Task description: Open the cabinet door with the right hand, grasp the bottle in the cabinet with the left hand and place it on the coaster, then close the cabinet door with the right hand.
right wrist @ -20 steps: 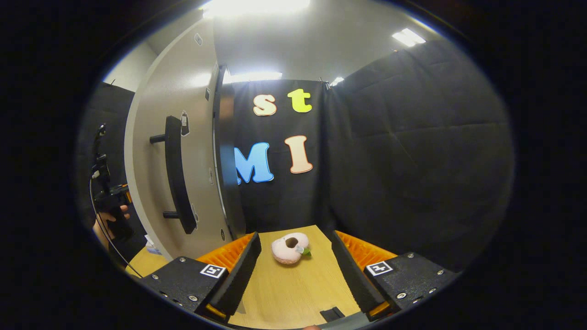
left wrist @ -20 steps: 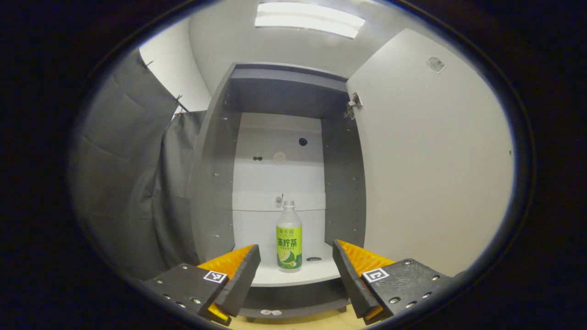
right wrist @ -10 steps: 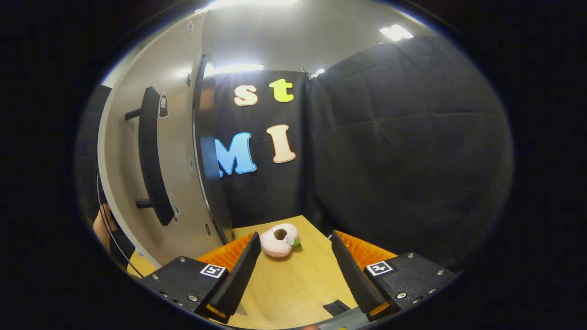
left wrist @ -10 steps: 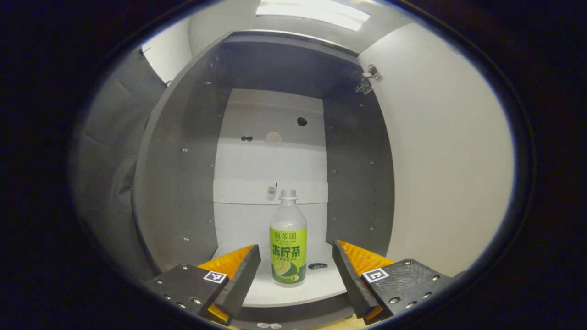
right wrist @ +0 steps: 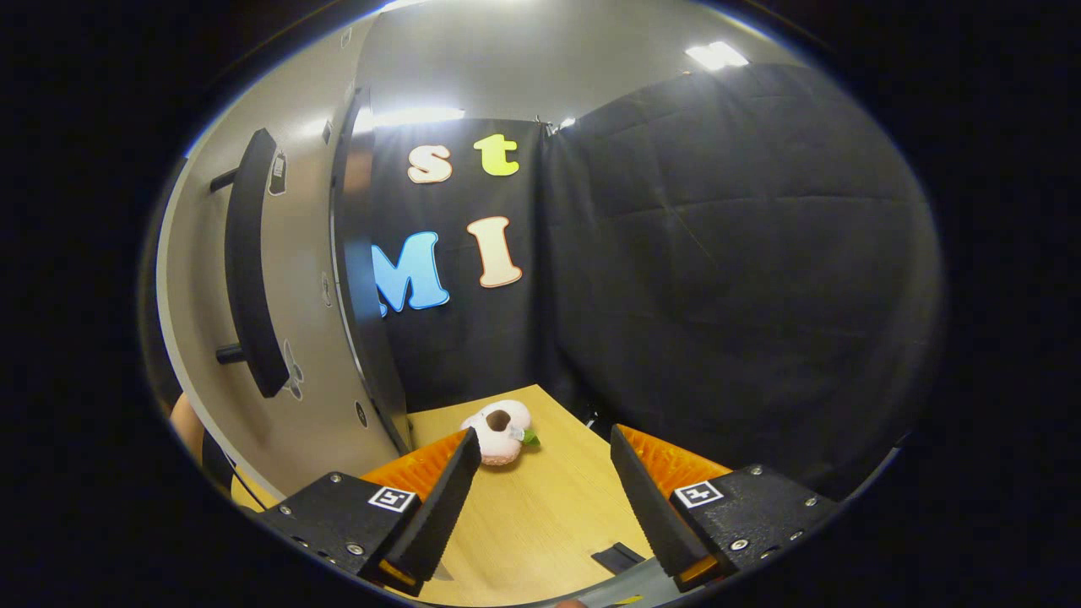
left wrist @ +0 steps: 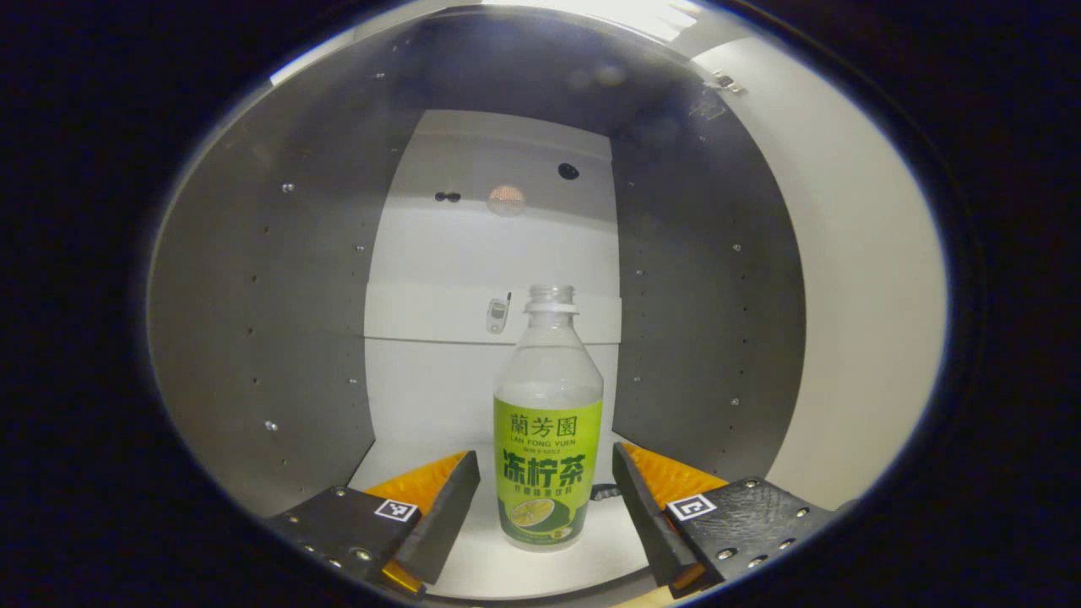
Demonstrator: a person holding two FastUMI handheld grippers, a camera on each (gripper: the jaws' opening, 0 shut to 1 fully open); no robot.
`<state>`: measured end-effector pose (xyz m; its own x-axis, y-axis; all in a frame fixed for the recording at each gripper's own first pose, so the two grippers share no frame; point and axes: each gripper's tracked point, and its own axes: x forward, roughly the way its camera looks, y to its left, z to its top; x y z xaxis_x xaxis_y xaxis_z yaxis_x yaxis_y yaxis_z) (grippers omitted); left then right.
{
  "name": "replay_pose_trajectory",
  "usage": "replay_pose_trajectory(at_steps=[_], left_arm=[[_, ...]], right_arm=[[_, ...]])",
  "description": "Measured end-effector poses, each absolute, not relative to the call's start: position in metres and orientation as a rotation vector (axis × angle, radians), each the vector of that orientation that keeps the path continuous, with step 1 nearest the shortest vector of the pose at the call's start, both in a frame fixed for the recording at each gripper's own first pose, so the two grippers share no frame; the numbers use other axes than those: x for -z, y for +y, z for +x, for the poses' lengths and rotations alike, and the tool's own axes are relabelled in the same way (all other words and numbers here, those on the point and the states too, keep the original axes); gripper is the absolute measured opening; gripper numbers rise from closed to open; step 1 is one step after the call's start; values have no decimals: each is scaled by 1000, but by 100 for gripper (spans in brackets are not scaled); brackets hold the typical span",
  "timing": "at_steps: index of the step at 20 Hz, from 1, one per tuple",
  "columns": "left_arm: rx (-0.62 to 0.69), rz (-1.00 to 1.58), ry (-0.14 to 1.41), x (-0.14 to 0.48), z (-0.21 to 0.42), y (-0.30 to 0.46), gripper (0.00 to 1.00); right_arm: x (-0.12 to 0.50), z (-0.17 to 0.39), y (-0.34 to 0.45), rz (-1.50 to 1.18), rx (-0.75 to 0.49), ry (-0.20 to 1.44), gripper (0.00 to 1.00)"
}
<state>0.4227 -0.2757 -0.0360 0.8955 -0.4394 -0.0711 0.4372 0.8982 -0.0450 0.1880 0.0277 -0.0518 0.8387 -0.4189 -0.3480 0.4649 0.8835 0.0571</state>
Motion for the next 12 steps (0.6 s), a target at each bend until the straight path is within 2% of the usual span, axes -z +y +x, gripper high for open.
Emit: replay_pose_trajectory(at_steps=[3,5,6,7,8,9,10,11,12], left_arm=[[470,-20,92,41,431,-282,93],[472,-14,95,40,430,-282,69],[469,-20,101,39,427,-280,69],[465,-35,100,37,425,-278,73],[463,-47,93,31,419,-276,64],[457,-48,82,25,412,-271,69],[447,-42,71,20,406,-266,69],[438,-32,64,16,398,-261,64],[430,-25,60,11,389,-256,66]], right_arm=[[55,187,27,141,477,342,95],[55,189,28,139,467,340,95],[55,191,28,136,460,339,95],[55,193,28,133,451,339,95],[54,194,28,131,439,339,95],[53,196,29,131,424,334,92],[50,196,29,130,410,325,95],[49,196,28,127,397,317,92],[48,196,27,124,383,315,95]])
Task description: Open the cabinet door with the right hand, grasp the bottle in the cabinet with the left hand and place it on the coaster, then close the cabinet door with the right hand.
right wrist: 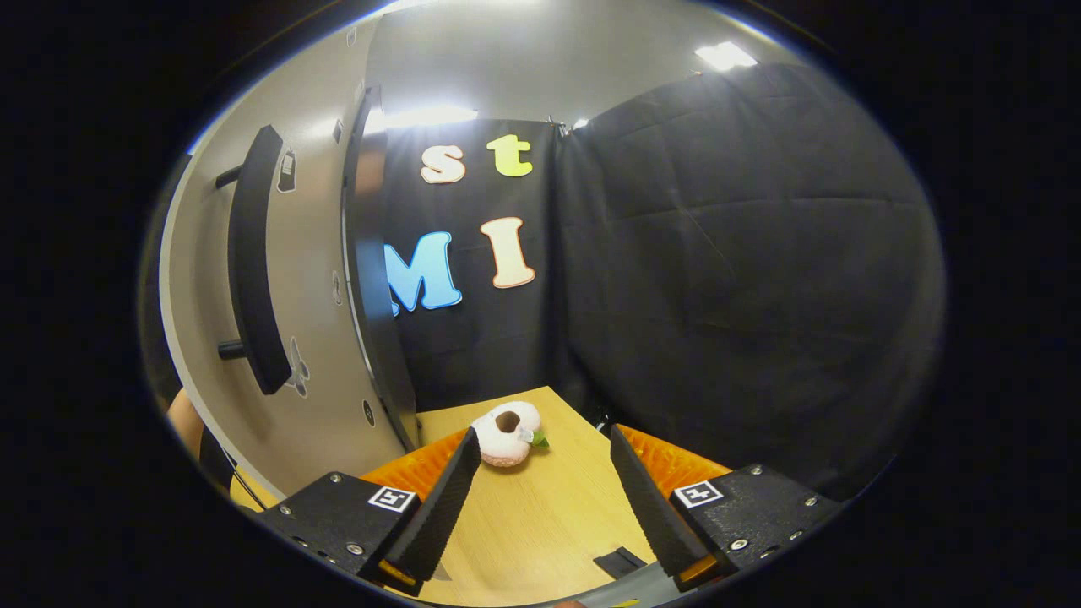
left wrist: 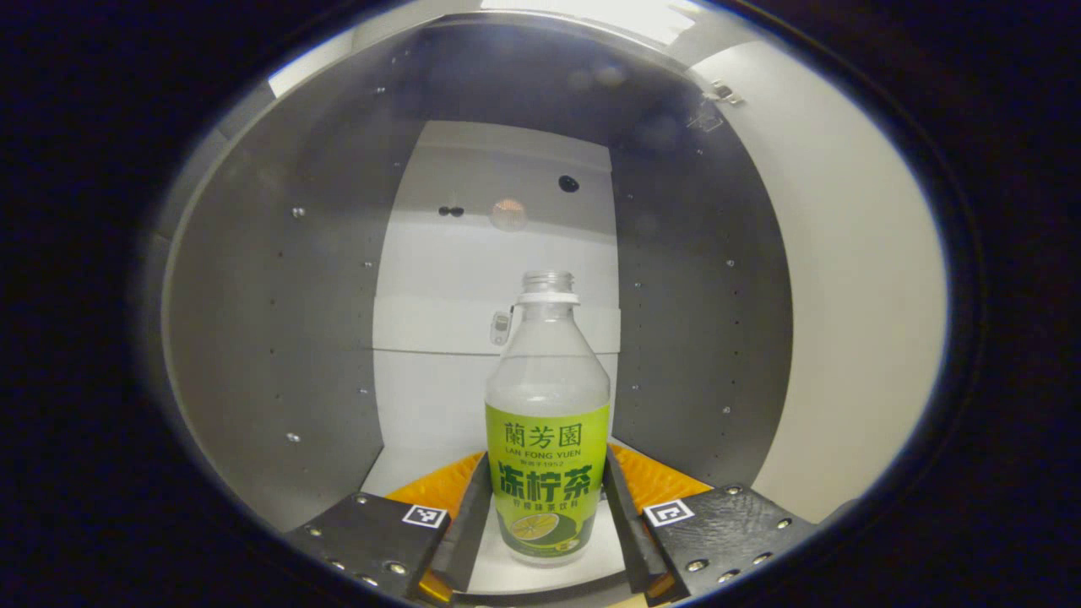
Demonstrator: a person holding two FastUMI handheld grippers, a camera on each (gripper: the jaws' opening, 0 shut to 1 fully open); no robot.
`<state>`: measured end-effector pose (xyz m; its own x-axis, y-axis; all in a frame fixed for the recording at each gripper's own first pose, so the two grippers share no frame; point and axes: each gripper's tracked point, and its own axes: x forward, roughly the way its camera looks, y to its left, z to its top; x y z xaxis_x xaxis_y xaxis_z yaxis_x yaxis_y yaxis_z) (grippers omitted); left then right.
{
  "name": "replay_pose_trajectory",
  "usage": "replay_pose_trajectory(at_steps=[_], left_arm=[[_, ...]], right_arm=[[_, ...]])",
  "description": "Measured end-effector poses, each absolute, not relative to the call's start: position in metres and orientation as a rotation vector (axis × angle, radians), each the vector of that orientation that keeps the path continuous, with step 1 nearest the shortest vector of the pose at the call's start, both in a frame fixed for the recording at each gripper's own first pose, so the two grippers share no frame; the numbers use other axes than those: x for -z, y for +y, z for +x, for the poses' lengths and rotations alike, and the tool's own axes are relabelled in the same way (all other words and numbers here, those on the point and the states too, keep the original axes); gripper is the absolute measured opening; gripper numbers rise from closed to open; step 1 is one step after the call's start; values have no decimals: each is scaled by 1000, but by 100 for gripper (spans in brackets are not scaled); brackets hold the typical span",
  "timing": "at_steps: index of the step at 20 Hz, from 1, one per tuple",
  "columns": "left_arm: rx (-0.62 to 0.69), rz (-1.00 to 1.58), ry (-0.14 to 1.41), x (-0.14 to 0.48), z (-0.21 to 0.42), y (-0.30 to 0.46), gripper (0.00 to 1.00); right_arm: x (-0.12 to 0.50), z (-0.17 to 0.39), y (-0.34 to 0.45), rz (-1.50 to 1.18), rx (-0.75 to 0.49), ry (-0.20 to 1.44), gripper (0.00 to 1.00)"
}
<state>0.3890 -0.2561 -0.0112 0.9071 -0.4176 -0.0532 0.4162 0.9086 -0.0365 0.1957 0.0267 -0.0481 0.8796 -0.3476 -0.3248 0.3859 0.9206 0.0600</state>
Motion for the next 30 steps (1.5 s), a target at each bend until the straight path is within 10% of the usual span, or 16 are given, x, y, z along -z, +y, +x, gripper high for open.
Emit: replay_pose_trajectory(at_steps=[30], left_arm=[[178,-18,52,58,131,-107,69]], right_arm=[[45,148,49,61,37,305,95]])
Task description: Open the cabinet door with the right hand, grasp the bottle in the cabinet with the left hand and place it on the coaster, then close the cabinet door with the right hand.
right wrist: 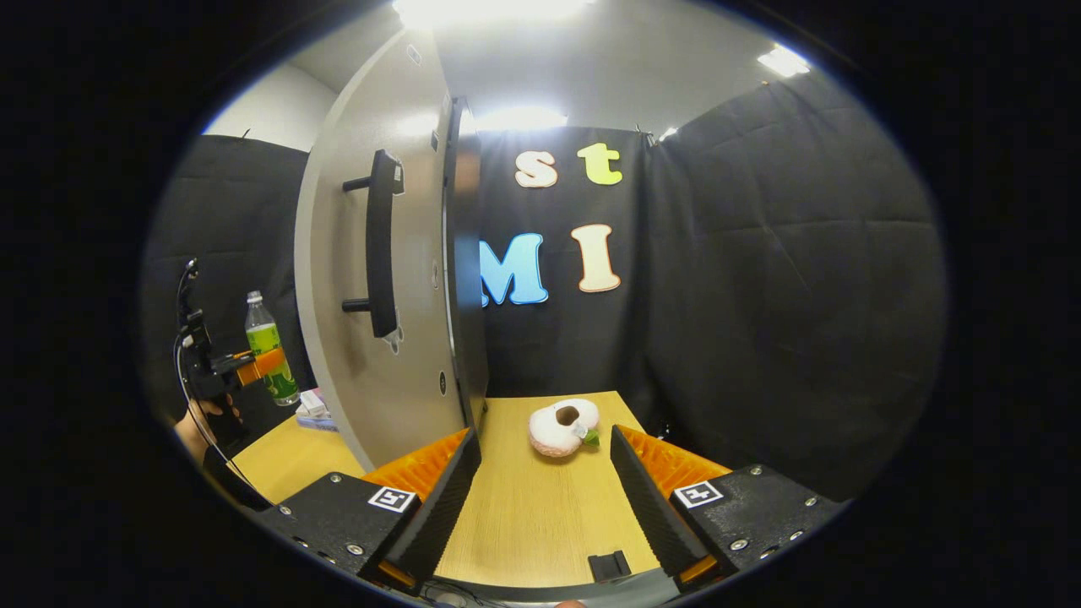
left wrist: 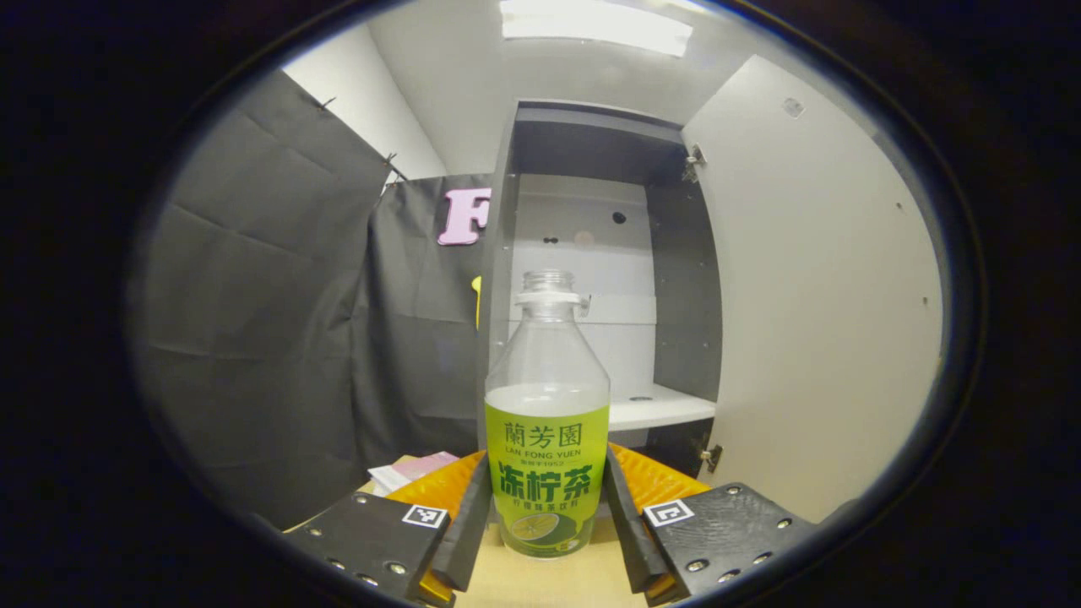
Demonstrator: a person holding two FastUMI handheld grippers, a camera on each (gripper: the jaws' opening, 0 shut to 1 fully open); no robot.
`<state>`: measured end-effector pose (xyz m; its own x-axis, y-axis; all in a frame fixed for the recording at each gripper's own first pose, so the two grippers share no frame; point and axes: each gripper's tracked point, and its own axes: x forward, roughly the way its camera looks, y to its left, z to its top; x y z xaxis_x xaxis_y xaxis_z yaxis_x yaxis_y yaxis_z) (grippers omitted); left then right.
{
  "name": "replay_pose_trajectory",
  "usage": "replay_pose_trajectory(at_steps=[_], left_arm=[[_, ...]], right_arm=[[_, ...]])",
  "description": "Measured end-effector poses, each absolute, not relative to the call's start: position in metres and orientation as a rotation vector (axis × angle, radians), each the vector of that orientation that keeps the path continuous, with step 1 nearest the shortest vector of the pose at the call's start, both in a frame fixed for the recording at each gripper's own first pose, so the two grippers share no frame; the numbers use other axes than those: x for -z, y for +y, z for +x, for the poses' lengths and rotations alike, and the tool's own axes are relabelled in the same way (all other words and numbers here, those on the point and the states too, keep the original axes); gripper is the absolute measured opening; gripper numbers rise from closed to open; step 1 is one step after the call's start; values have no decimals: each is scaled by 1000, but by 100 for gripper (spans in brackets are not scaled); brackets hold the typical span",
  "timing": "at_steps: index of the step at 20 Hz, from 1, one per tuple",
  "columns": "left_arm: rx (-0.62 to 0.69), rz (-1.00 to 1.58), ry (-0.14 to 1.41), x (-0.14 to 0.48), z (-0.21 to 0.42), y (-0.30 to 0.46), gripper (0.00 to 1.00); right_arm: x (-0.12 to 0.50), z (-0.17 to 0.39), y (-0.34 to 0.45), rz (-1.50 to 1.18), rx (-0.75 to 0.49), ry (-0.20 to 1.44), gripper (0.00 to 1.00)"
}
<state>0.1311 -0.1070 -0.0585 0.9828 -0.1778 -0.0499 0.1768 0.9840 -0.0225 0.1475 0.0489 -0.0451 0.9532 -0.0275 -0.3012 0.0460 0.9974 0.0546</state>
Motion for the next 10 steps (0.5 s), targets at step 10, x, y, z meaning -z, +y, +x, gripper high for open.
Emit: replay_pose_trajectory(at_steps=[10], left_arm=[[155,-21,103,140,71,-80,69]], right_arm=[[58,140,55,72,27,330,95]])
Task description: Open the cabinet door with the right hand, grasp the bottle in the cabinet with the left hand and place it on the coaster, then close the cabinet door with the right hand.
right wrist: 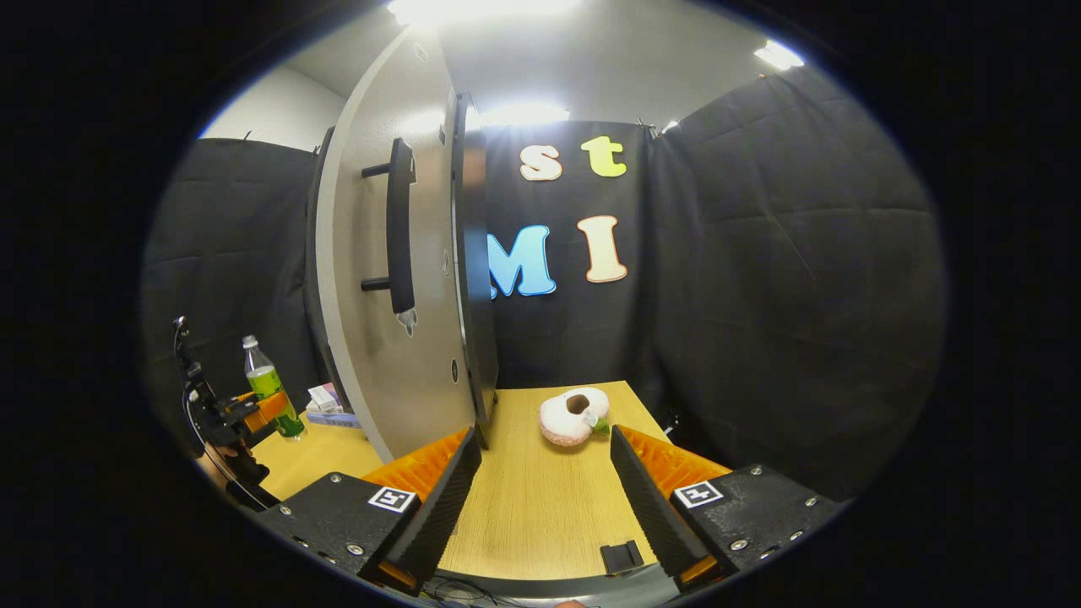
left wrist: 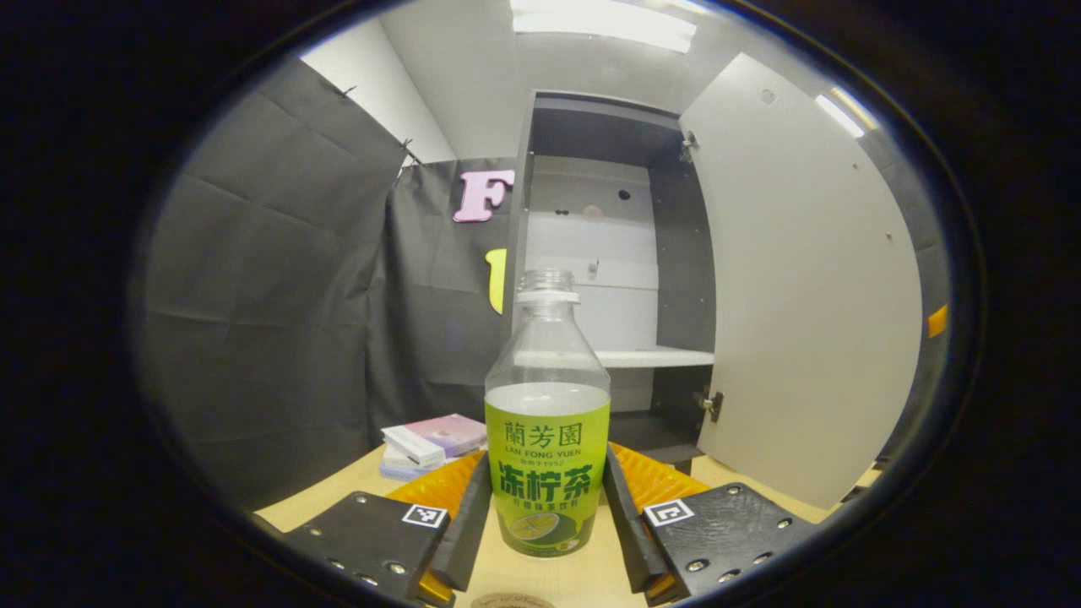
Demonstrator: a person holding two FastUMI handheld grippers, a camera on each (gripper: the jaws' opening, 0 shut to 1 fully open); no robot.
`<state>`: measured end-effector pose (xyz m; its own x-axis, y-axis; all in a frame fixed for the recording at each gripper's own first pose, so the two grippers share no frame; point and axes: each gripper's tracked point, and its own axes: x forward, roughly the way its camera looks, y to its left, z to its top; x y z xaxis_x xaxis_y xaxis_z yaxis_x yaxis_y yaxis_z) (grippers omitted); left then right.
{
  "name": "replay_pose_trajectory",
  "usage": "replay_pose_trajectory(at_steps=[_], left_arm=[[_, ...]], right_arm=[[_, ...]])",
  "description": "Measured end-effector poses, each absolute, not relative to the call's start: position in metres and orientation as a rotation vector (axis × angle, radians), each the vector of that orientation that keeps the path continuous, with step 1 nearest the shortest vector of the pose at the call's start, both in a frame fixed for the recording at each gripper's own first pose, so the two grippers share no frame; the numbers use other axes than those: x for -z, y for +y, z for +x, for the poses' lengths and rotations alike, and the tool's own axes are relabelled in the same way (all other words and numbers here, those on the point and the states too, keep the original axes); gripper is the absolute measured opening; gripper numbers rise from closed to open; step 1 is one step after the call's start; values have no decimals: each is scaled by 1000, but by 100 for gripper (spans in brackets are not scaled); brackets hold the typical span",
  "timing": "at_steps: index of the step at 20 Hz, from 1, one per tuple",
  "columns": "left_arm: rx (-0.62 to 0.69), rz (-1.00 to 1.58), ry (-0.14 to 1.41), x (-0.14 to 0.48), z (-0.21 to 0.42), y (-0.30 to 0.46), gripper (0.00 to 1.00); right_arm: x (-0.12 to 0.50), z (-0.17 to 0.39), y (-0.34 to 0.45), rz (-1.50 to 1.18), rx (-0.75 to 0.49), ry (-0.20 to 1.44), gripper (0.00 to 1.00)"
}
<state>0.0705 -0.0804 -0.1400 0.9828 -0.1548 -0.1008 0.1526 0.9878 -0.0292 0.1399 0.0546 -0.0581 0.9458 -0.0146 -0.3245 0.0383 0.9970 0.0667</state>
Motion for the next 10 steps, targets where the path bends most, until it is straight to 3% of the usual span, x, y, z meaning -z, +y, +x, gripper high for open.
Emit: replay_pose_trajectory(at_steps=[5,7,8,9,10], left_arm=[[122,-11,132,182,46,-71,74],[121,-10,151,201,39,-69,74],[117,-7,159,209,36,-67,69],[116,-2,168,218,33,-65,74],[115,7,178,225,30,-64,69]], right_arm=[[67,133,58,57,29,348,95],[71,135,61,51,20,364,95],[74,134,63,44,18,369,95],[74,133,64,39,15,373,95],[77,132,66,38,11,377,95]])
